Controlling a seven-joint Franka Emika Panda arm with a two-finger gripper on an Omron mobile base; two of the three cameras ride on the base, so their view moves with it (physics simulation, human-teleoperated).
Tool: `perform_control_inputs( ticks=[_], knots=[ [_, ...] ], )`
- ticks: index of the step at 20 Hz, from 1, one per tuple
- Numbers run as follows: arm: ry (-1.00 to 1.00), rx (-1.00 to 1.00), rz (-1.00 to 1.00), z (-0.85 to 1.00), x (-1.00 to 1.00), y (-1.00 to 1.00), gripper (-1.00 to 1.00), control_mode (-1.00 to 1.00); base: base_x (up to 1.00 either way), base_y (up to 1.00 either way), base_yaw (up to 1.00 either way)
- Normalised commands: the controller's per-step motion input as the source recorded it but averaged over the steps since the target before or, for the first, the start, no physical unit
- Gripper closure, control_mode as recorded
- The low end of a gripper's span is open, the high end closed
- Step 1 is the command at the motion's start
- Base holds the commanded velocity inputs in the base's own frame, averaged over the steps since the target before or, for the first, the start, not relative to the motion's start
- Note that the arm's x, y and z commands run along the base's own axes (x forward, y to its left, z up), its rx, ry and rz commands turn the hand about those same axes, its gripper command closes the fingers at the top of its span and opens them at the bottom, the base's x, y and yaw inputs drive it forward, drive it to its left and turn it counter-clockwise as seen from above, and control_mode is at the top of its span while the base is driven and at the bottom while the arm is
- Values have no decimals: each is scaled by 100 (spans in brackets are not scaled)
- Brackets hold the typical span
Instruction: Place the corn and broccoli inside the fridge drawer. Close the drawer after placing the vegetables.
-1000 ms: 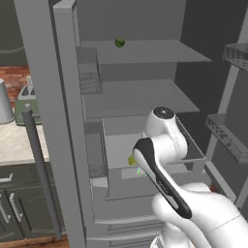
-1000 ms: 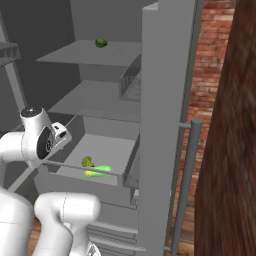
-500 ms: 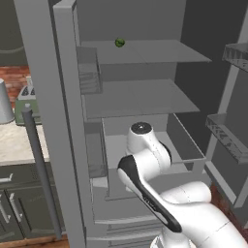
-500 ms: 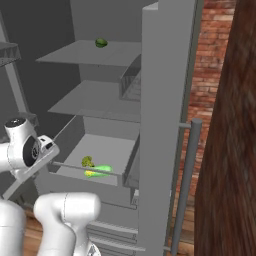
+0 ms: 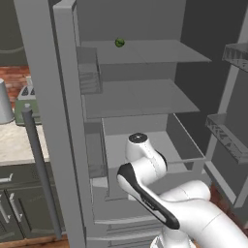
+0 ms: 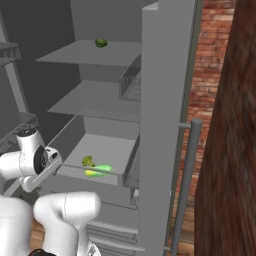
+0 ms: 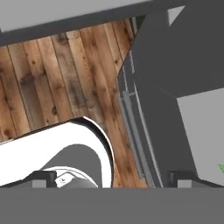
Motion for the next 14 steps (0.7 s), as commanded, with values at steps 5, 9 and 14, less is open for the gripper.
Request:
perform_control_inputs(
  ticks=[5,9,14],
  knots=[
    [5,0,12,-55,22,0,-100,-100,0,0,0],
    [0,0,7,-33,36,-12,-100,-100,0,0,0],
    [0,0,5,-14,49,-5,-100,-100,0,0,0]
  ],
)
